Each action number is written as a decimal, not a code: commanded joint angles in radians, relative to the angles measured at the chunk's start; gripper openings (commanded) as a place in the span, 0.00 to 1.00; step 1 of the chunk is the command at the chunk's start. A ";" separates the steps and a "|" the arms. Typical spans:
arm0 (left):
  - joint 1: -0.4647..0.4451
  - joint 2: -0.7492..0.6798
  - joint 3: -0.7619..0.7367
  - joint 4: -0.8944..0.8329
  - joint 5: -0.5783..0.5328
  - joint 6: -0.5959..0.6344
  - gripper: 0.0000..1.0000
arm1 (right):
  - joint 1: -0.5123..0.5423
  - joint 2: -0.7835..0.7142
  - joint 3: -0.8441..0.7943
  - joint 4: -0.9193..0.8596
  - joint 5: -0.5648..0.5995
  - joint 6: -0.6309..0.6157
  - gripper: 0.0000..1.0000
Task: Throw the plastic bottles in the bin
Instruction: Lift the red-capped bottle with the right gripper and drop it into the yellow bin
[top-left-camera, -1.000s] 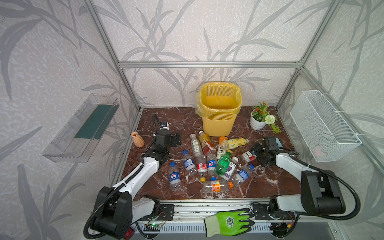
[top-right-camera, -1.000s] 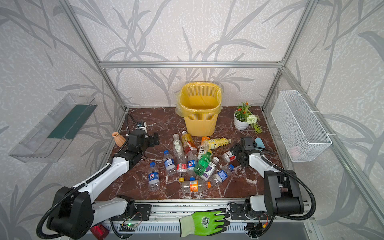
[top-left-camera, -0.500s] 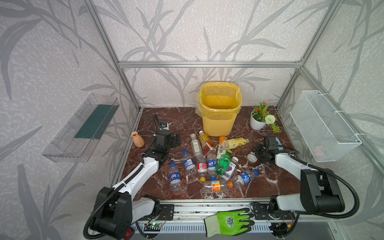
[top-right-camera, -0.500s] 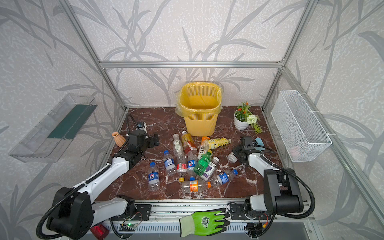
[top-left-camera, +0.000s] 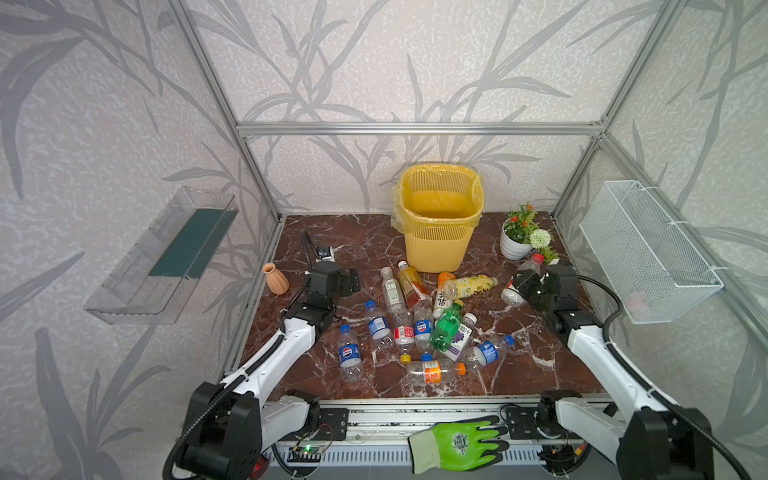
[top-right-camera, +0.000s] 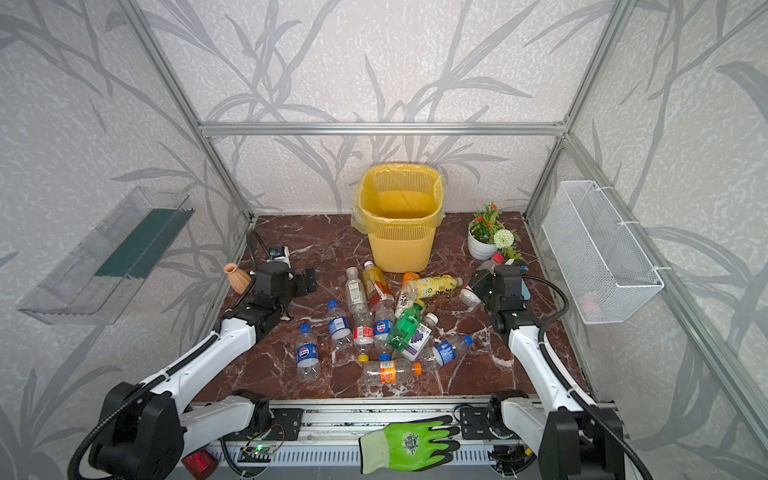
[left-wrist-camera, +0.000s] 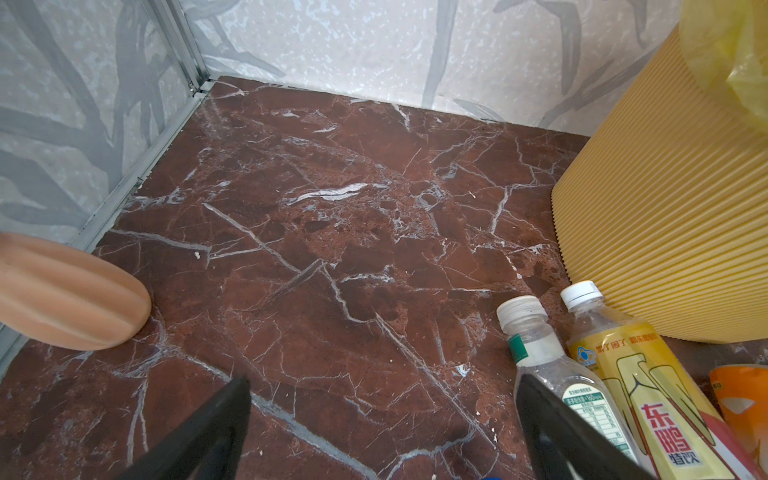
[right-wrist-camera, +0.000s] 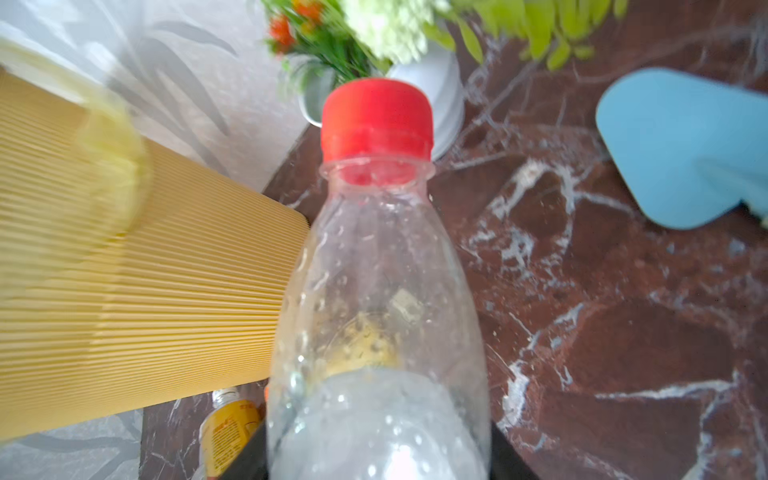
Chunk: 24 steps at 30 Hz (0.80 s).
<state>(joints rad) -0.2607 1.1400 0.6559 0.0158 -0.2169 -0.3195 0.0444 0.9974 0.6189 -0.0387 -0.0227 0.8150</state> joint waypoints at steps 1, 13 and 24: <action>-0.002 -0.021 -0.017 0.003 -0.051 -0.079 0.99 | 0.013 -0.104 0.083 0.077 0.018 -0.143 0.55; -0.002 -0.115 -0.059 -0.056 -0.075 -0.102 0.99 | 0.169 0.004 0.435 0.480 0.003 -0.405 0.58; -0.002 -0.135 -0.030 -0.137 -0.085 -0.099 0.99 | 0.324 0.700 1.105 0.004 -0.127 -0.457 0.75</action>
<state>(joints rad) -0.2607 1.0077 0.6041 -0.0608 -0.2710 -0.4019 0.3550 1.6020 1.5932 0.2260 -0.1081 0.3973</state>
